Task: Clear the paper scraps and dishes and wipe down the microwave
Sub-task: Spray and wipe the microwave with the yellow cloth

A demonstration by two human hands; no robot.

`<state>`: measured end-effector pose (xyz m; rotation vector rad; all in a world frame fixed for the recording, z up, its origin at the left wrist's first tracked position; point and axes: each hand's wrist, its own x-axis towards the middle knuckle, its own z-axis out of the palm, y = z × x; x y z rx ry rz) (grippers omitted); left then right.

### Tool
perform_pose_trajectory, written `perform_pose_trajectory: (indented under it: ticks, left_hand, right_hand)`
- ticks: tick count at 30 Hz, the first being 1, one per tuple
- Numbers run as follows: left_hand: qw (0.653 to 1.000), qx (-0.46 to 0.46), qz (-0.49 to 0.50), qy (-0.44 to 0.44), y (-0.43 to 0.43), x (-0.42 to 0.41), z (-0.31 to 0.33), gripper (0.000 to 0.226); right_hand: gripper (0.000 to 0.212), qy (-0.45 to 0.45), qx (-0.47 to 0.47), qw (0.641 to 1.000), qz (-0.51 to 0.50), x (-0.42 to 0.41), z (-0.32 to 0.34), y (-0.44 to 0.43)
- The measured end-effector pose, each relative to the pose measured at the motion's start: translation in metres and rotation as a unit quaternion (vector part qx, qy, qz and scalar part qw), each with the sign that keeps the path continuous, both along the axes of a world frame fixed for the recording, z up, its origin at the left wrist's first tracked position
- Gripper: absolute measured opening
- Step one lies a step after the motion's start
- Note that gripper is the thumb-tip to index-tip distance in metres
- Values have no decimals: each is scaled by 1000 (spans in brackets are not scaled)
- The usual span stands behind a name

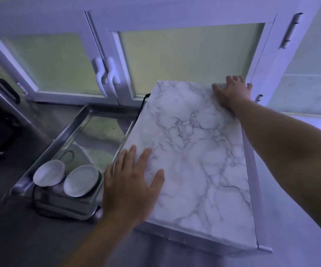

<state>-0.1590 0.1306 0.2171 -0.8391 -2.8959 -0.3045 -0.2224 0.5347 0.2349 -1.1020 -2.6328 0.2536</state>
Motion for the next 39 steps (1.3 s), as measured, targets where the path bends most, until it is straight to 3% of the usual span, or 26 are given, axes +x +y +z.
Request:
perform_pose_trajectory:
  ticks: [5, 15, 28, 39]
  left_hand:
    - [1000, 18, 5, -2, 0, 0, -2, 70]
    - [998, 61, -4, -6, -1, -2, -2, 68]
    - [988, 111, -89, -55, -21, -26, 8, 70]
    - [978, 89, -172, -82, -36, -45, 11, 82]
  right_hand:
    - [66, -24, -26, 999, 20, -16, 1, 22]
    - [73, -135, 26, 987, 86, -16, 3, 25]
    - [73, -103, 3, 995, 7, 60, -4, 27]
    - [70, -62, -8, 996, -56, 169, -9, -7]
